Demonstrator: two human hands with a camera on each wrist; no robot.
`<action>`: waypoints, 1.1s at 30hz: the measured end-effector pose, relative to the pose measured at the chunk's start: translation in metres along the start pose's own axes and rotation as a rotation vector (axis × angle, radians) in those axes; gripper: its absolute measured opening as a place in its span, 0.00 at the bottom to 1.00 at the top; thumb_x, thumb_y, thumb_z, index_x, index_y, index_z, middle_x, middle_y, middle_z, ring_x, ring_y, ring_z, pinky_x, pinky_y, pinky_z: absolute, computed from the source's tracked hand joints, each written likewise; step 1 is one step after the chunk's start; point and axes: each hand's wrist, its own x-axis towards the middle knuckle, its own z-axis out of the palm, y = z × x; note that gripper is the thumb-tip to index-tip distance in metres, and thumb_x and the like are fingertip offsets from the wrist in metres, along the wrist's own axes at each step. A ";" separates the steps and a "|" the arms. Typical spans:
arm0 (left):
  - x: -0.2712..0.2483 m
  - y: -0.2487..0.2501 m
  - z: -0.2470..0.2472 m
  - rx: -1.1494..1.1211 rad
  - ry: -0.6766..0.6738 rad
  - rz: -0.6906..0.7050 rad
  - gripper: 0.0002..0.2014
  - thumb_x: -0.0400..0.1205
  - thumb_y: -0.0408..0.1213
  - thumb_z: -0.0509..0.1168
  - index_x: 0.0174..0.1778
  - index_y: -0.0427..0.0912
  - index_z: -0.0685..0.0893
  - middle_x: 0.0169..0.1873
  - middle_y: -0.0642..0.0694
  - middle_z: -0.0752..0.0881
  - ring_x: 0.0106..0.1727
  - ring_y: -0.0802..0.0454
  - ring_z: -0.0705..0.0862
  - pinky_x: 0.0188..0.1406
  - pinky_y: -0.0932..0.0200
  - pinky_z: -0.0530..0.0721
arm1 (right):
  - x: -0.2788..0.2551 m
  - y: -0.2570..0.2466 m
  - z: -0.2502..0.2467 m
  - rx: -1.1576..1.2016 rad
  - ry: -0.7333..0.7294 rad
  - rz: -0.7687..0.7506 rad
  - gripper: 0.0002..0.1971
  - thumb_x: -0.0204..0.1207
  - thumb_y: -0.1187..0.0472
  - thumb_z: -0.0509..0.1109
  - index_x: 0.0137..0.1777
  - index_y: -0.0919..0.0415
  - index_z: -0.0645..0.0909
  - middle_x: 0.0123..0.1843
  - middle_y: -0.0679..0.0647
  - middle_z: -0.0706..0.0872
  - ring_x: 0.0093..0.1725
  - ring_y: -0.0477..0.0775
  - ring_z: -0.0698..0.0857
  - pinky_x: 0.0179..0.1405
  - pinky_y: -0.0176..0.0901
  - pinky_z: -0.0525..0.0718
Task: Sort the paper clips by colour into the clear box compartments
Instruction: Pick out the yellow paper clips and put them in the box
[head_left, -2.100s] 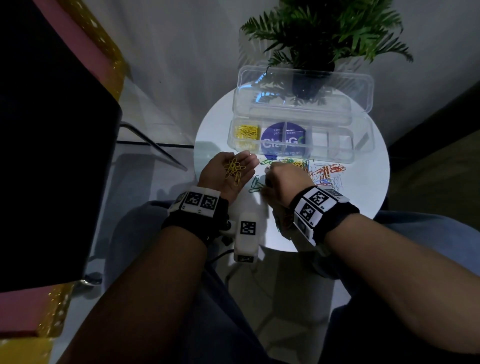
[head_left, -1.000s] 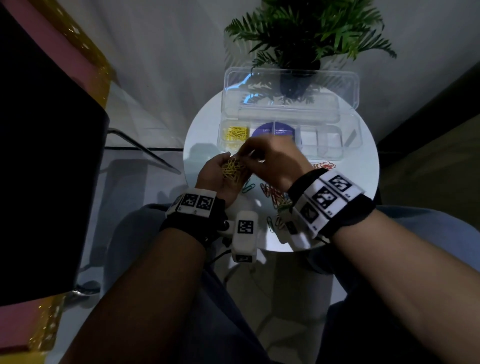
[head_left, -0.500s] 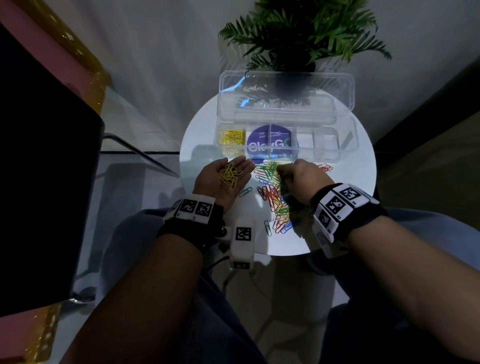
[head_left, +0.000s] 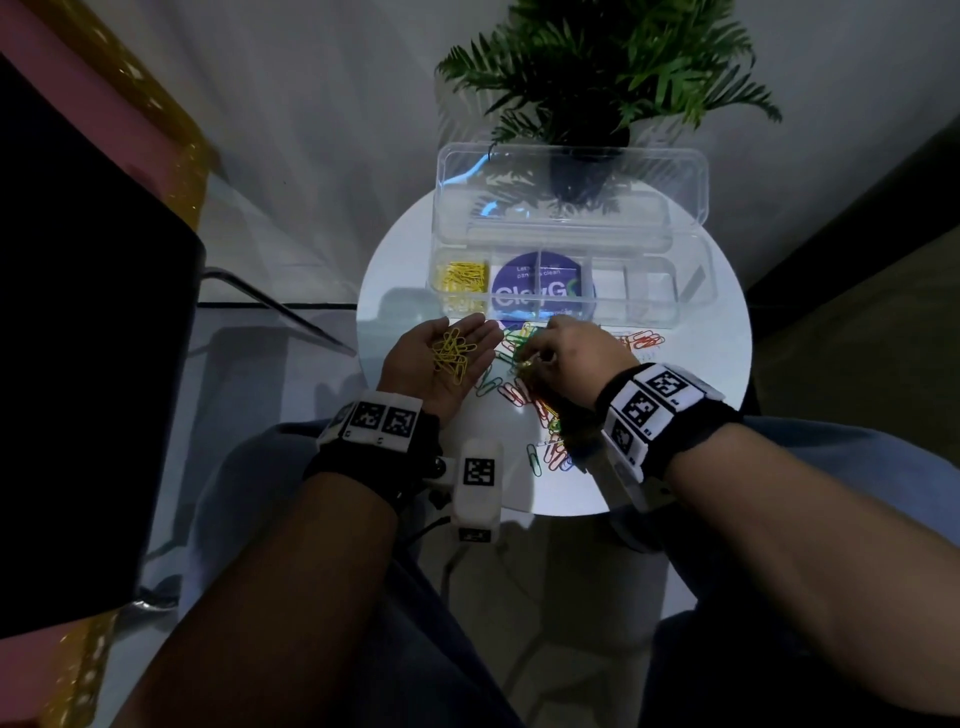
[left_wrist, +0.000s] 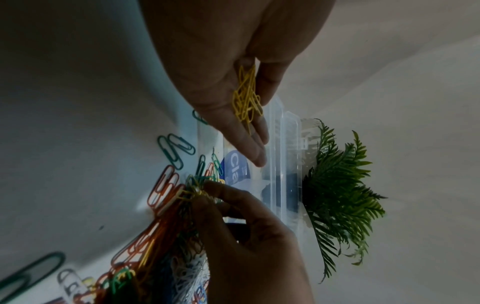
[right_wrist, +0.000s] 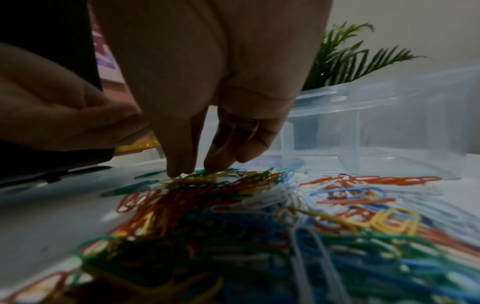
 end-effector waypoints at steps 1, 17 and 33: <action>0.000 0.000 0.000 0.002 -0.003 0.001 0.18 0.87 0.39 0.48 0.50 0.35 0.82 0.37 0.41 0.91 0.37 0.51 0.91 0.37 0.63 0.87 | 0.001 -0.002 0.001 -0.006 -0.021 -0.014 0.12 0.77 0.59 0.67 0.59 0.54 0.84 0.58 0.59 0.80 0.58 0.60 0.81 0.57 0.46 0.78; -0.002 0.002 -0.001 0.016 -0.010 0.008 0.18 0.87 0.39 0.48 0.48 0.36 0.82 0.35 0.43 0.91 0.36 0.52 0.91 0.40 0.63 0.86 | 0.009 0.001 0.006 -0.129 -0.120 0.010 0.14 0.79 0.55 0.64 0.58 0.63 0.78 0.58 0.60 0.76 0.55 0.61 0.81 0.54 0.46 0.77; -0.003 0.000 -0.002 0.031 0.001 0.012 0.18 0.87 0.39 0.48 0.47 0.36 0.82 0.34 0.43 0.91 0.35 0.52 0.91 0.39 0.64 0.86 | -0.001 0.008 0.007 -0.017 -0.007 -0.050 0.09 0.78 0.61 0.62 0.52 0.64 0.80 0.52 0.61 0.85 0.53 0.62 0.82 0.50 0.45 0.75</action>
